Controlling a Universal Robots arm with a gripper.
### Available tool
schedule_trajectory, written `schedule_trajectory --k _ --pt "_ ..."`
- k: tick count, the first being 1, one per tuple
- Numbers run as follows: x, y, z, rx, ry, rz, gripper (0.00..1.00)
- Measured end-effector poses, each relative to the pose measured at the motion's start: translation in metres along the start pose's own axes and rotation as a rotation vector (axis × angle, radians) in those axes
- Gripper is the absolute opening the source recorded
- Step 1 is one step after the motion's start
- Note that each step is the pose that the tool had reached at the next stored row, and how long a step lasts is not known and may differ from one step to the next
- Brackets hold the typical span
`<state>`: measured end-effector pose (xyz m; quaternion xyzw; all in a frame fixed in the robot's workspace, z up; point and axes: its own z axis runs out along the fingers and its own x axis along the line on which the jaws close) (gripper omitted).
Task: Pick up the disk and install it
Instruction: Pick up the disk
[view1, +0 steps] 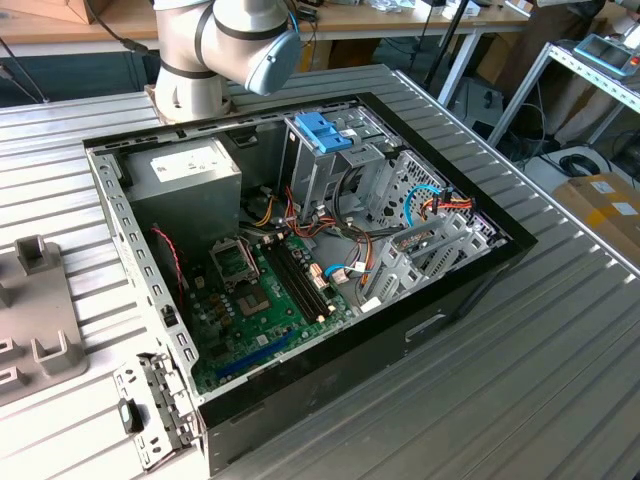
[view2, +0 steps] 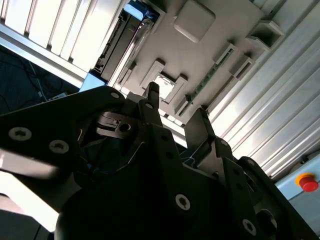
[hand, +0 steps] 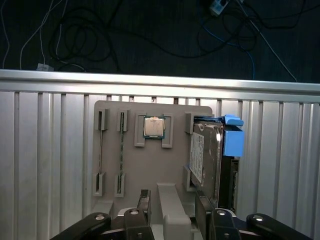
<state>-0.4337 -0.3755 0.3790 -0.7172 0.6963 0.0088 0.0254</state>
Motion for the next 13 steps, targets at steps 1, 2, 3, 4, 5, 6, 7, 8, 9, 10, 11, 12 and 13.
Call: schedule_trajectory --k 1,2,3,4,5,6,7,8,9,10,11,12,13 --pt "0.0 0.0 0.0 -0.0001 0.0 0.0 0.48" --pt "0.0 0.0 0.0001 0.0 0.0 0.0 0.48" --pt "0.0 0.0 0.0003 0.0 0.0 0.0 0.48" --pt "0.0 0.0 0.0005 0.0 0.0 0.0 0.48" --pt "0.0 0.0 0.0006 0.0 -0.0001 0.0 0.48" --pt "0.0 0.0 0.0008 0.0 0.0 0.0 0.48" --pt "0.0 0.0 0.0009 0.0 0.0 0.0 0.48" --pt "0.0 0.0 0.001 0.0 0.0 0.0 0.48" --pt "0.0001 0.0 0.0011 0.0 0.0 0.0 0.48" --pt "0.0 0.0 0.0013 0.0001 -0.0001 0.0 0.48" --pt "0.0001 0.0 0.0014 0.0 0.0 0.0 0.48" --pt "0.0001 0.0001 0.0015 0.0 0.0 0.0 0.48" --pt "0.0001 0.0001 0.0017 0.0 0.0 0.0 0.48"
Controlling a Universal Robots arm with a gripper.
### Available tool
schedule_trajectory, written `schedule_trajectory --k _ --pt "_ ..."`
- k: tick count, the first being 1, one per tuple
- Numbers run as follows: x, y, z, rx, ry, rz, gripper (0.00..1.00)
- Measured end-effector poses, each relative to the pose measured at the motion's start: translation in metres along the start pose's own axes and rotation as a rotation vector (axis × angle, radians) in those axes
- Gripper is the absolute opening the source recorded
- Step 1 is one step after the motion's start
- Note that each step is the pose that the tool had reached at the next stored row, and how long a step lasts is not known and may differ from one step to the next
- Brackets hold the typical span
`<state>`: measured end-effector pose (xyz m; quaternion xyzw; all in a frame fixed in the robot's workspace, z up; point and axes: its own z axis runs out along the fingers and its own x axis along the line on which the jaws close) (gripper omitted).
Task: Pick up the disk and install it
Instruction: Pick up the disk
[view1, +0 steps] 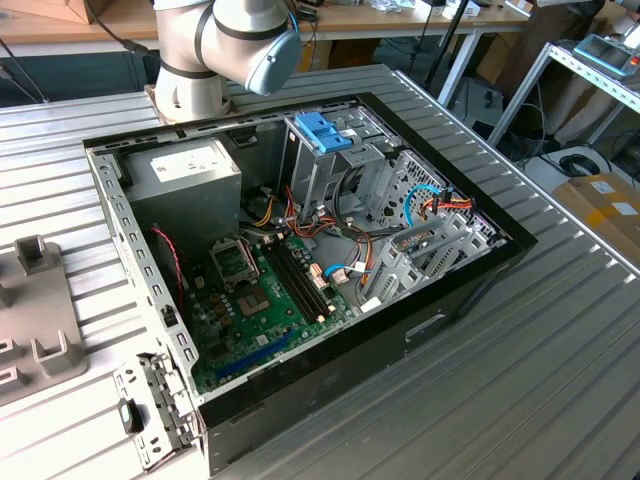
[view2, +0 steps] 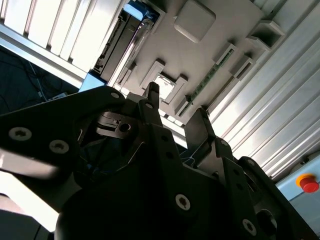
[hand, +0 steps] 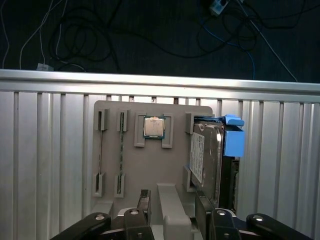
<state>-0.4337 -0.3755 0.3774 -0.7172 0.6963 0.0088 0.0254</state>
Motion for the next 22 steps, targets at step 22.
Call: schedule_trajectory --k 22 --pt "-0.0263 -0.0006 0.0049 0.0 0.0 0.0 0.48"
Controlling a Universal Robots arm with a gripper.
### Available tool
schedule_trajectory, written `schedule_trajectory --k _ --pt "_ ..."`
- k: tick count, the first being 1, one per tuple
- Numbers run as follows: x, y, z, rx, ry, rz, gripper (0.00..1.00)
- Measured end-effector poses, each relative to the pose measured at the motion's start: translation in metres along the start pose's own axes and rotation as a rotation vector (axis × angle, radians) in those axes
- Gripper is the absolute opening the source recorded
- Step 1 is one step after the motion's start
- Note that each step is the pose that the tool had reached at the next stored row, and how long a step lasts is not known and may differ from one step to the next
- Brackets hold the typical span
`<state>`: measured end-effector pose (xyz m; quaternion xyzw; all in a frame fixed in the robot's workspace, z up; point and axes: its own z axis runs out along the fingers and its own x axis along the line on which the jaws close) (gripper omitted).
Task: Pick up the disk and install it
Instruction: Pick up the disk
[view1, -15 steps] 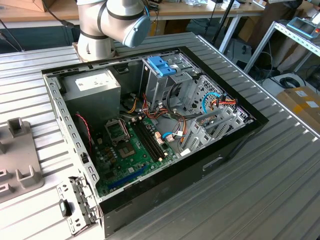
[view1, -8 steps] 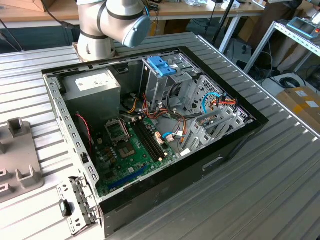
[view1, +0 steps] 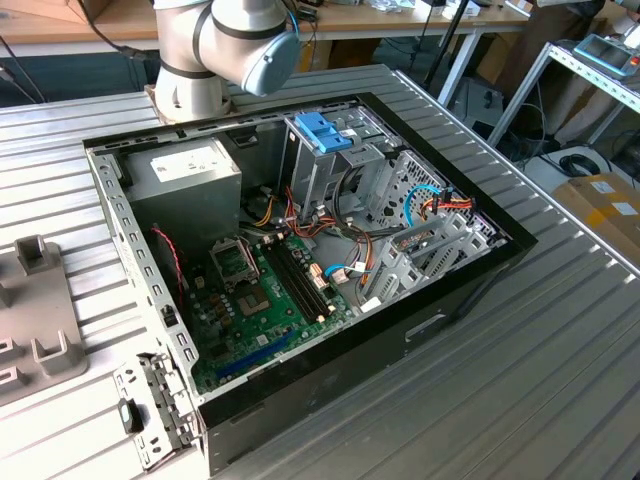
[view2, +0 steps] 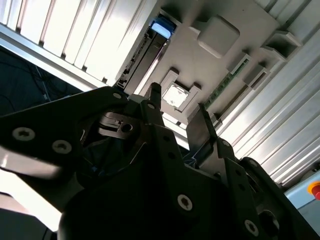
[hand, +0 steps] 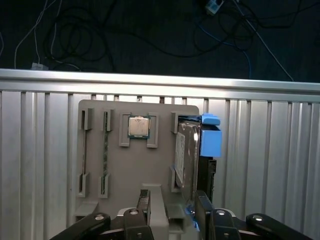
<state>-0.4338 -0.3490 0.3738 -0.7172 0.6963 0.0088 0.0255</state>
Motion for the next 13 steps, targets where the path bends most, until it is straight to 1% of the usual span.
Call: schedule_trajectory --k 2,4,7,8,11,13 --pt "-0.0026 0.0 0.0005 0.0001 0.0 0.0 0.48" --pt "-0.0037 -0.0001 0.0008 0.0002 0.0 0.001 0.48" --pt "-0.0047 0.0 0.001 0.0005 0.0005 0.017 0.48" --pt "-0.0047 0.0 0.0011 0.0016 0.001 0.038 0.48" --pt "-0.0047 0.0 0.0018 0.0039 0.0023 0.083 0.48" --pt "-0.0047 0.0 0.002 0.0048 0.0028 0.103 0.48"
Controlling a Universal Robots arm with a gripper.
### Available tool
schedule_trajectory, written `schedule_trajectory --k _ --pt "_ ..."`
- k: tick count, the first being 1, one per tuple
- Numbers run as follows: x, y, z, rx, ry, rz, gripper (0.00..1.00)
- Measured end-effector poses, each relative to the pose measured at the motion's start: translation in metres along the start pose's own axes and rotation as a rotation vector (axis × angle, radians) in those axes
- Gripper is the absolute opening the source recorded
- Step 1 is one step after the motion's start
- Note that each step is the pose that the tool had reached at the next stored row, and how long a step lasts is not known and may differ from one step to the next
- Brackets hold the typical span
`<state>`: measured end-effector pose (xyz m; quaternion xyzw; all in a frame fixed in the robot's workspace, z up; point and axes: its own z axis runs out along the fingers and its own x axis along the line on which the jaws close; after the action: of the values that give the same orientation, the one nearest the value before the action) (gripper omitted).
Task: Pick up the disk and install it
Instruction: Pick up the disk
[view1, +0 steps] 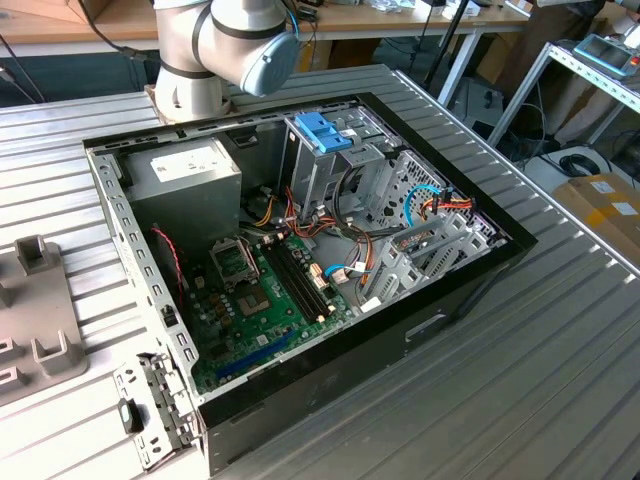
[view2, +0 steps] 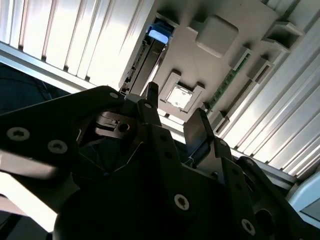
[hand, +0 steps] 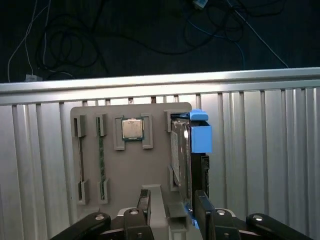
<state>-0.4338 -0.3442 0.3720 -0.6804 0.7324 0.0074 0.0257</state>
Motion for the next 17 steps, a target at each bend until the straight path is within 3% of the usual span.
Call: schedule_trajectory --k 17 --pt "0.0002 0.0019 0.001 0.001 0.0004 0.018 0.48"
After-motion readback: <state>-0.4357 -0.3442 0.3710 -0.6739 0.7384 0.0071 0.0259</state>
